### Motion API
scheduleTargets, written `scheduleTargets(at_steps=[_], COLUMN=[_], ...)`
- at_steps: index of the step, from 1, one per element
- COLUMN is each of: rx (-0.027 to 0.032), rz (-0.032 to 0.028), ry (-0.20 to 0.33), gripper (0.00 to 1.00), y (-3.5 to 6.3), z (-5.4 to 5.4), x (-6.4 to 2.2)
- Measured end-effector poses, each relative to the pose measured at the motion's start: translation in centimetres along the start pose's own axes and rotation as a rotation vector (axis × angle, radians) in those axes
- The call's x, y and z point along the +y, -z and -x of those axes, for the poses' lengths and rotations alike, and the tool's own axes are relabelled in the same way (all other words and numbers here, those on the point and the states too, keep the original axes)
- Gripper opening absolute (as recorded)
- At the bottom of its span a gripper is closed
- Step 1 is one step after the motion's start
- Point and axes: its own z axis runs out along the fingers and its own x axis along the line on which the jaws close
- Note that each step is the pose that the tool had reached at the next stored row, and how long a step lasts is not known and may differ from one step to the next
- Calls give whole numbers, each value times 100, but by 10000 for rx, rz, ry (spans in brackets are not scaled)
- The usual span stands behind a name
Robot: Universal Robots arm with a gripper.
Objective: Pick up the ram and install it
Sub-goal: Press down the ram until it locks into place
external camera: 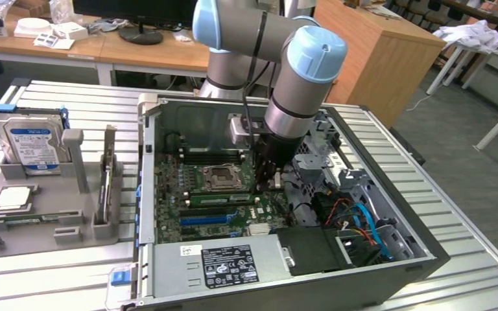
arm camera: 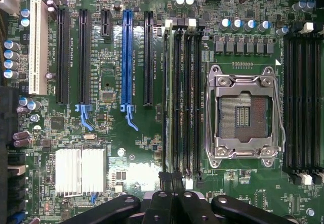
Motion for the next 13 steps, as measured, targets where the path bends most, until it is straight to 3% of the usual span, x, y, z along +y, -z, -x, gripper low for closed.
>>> scheduleTargets(at_steps=[13], rx=[1], rz=[-7], ry=[0], gripper=[11], y=[-21], z=[-1], x=[0])
